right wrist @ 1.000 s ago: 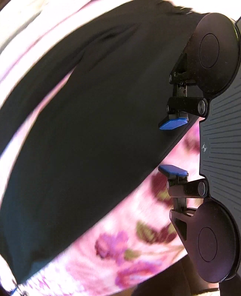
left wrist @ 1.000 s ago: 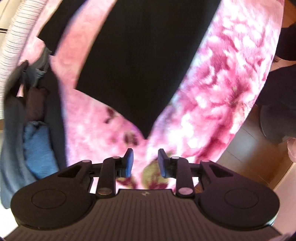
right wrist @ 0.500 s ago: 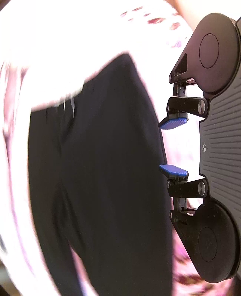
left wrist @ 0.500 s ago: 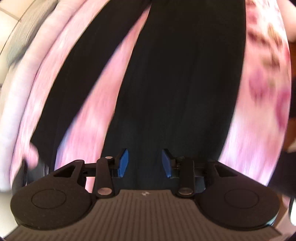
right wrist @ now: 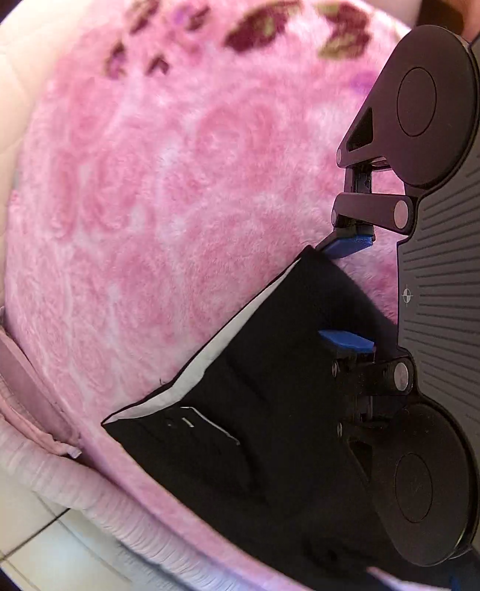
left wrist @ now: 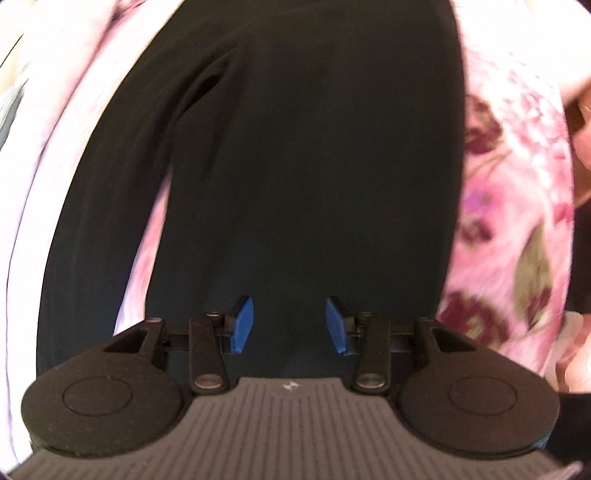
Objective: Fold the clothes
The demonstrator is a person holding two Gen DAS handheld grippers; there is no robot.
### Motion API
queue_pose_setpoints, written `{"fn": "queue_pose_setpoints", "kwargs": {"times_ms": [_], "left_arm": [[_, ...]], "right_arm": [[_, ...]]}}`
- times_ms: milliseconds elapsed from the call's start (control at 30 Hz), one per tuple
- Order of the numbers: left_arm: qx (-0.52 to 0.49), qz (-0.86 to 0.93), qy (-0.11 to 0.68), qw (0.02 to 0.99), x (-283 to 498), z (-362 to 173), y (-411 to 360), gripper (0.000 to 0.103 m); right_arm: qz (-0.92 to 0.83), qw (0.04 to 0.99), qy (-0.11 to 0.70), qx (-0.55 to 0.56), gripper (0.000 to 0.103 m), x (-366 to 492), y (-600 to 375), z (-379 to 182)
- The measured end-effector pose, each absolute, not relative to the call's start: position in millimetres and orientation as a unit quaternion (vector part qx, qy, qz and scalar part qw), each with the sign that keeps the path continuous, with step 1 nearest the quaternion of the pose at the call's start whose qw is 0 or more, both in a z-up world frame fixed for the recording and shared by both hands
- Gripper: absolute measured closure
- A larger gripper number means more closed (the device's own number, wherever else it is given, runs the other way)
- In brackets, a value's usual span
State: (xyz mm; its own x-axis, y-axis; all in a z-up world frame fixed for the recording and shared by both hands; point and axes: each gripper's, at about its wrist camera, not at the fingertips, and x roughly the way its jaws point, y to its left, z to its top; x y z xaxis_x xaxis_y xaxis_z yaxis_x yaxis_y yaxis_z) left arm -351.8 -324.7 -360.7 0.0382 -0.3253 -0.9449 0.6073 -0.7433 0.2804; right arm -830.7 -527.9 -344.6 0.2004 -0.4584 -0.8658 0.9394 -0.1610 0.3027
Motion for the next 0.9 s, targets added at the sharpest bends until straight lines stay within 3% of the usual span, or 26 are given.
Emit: {"fn": "queue_pose_setpoints", "kwargs": {"times_ms": [67, 200, 300, 367, 433, 667, 900], "left_arm": [[0.639, -0.686, 0.111, 0.331, -363.1, -358.3, -325.3, 0.064], [0.634, -0.686, 0.119, 0.336, -369.9, -347.7, -323.0, 0.064], [0.624, -0.680, 0.139, 0.360, -363.2, -337.9, -319.2, 0.064], [0.615, -0.678, 0.151, 0.373, -358.8, -330.9, -315.7, 0.062], [0.609, -0.683, 0.150, 0.374, -361.0, -324.8, -310.6, 0.061], [0.575, -0.729, 0.099, 0.358, -405.4, -323.1, -341.3, 0.061], [0.516, -0.763, 0.106, 0.375, -465.3, -314.1, -408.2, 0.058]], "right_arm": [[-0.576, 0.614, 0.253, 0.476, 0.086, -828.4, -520.9, -337.2], [-0.567, 0.625, 0.262, 0.469, 0.092, -829.1, -514.0, -333.1], [-0.563, 0.621, 0.272, 0.473, 0.089, -829.8, -522.4, -340.7], [-0.579, 0.615, 0.300, 0.444, 0.069, -823.5, -524.9, -332.3], [-0.595, 0.620, 0.328, 0.393, 0.066, -813.9, -523.8, -316.0], [-0.517, 0.715, 0.335, 0.329, 0.065, -790.1, -549.2, -275.4], [-0.390, 0.762, 0.384, 0.346, 0.065, -768.4, -633.0, -307.9]]}}
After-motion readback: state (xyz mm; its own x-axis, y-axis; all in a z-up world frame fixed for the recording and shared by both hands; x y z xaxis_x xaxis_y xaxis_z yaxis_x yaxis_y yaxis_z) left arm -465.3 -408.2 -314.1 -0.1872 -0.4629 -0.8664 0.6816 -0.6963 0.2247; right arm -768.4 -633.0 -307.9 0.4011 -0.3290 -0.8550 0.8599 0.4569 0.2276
